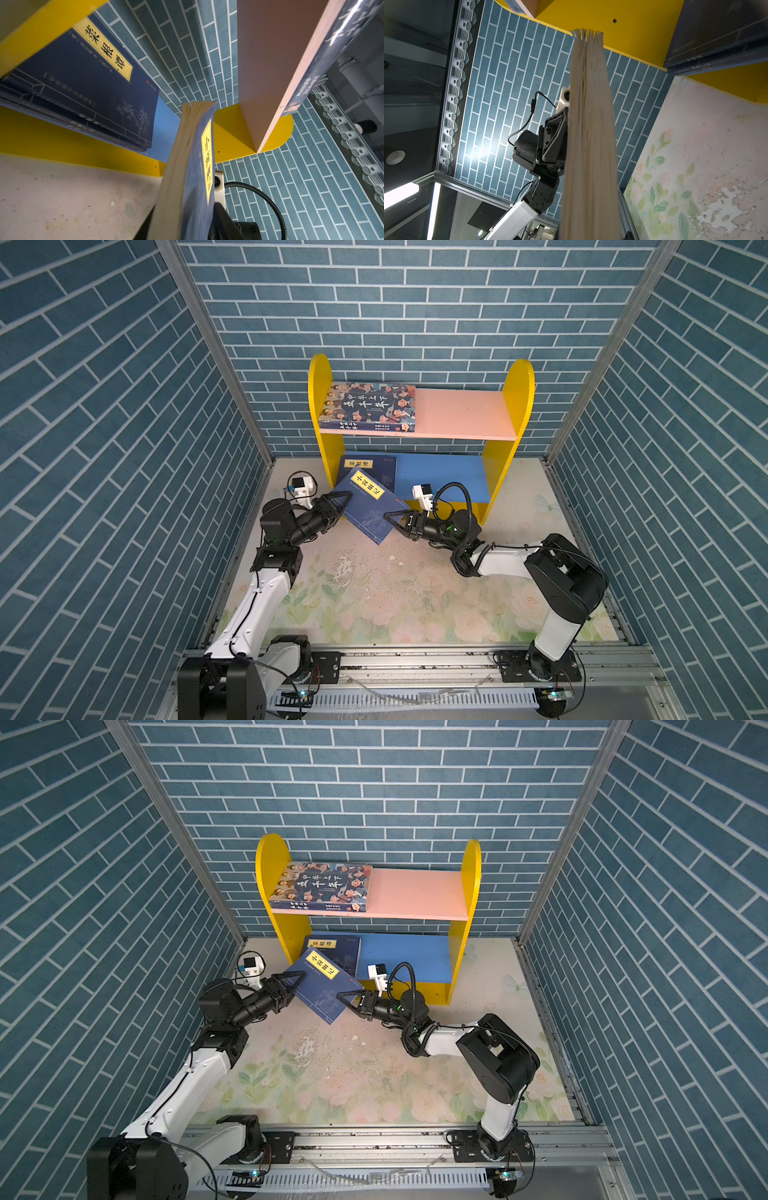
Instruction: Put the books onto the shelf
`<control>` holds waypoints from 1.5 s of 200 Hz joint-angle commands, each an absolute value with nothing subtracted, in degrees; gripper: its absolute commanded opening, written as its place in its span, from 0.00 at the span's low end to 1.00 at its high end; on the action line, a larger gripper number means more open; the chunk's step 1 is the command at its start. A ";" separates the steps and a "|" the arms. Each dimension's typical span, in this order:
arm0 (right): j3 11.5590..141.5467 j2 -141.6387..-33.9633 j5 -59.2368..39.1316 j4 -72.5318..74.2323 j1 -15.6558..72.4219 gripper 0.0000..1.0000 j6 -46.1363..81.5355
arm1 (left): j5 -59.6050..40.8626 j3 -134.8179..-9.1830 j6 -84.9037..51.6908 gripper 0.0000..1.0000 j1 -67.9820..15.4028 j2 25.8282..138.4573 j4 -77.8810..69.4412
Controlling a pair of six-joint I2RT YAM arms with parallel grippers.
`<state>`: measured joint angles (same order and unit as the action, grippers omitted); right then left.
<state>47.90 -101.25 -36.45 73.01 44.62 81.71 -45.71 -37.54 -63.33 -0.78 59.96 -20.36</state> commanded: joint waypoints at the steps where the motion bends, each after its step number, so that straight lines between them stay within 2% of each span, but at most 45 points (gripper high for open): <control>1: 49.81 -99.28 -41.44 75.33 42.47 0.00 83.16 | -46.36 -37.44 -58.51 0.53 -0.26 58.74 -16.18; 39: 50.47 -97.34 -52.28 74.37 39.48 0.00 86.28 | -50.44 -39.43 -50.35 0.62 -0.26 58.44 -10.42; 100: 48.45 -92.56 -66.88 68.57 34.06 0.00 85.21 | -60.82 -39.81 -43.16 0.66 -0.26 58.30 -6.28; 174: 49.00 -90.90 -77.21 61.26 29.92 0.00 80.40 | -66.69 -40.74 -42.19 0.67 -0.26 59.69 -5.38; 231: 49.47 -91.04 -79.35 61.08 28.99 0.00 79.97 | -70.03 -41.13 -42.14 0.66 -1.67 61.30 -4.22; 270: 50.70 -92.70 -80.94 60.55 28.92 0.00 79.98 | -72.83 -43.07 -40.64 0.58 -6.32 63.07 -3.87; 282: 50.98 -92.81 -81.20 60.49 28.85 0.00 79.98 | -73.04 -43.67 -39.80 0.50 -7.32 63.46 -3.00; 300: 50.98 -92.99 -80.96 60.48 28.91 0.00 79.81 | -72.81 -43.74 -39.92 0.30 -7.82 63.83 -3.01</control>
